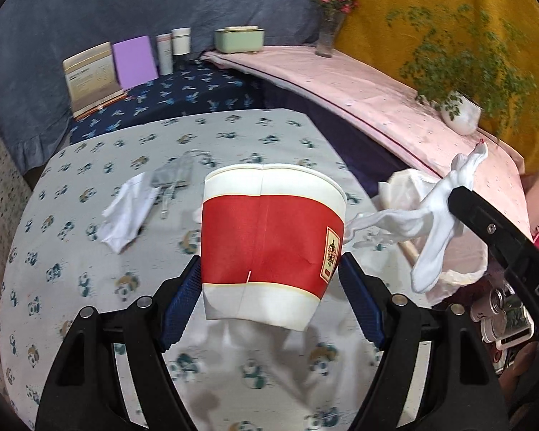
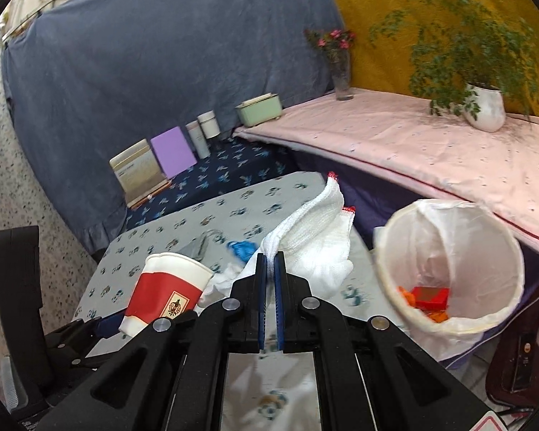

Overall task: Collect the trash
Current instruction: 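Carry the paper cup and white cloth over the white bin with both tools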

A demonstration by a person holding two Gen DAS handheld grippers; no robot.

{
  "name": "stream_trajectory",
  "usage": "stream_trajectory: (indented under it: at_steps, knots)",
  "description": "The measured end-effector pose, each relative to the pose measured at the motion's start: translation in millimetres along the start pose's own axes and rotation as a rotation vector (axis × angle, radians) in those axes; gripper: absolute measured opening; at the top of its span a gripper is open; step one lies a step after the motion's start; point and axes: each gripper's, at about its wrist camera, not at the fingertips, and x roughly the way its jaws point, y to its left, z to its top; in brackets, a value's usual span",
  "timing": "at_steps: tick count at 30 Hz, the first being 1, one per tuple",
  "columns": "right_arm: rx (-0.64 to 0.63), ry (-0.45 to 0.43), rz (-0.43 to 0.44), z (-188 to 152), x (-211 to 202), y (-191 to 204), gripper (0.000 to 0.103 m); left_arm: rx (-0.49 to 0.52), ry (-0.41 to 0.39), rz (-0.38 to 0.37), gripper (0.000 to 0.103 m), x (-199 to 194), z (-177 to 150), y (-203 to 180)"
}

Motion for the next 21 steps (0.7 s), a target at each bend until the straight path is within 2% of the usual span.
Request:
stream_trajectory:
  at_steps: [12,21]
  knots:
    - [0.086,-0.037,-0.073,11.5,-11.4,-86.8,0.004,0.094,0.009,-0.069,0.072,25.8,10.7,-85.7]
    - [0.131,-0.052,-0.107,18.2,-6.9,-132.0,0.004,0.123,0.020,-0.092,0.072,46.9,19.0,-121.1]
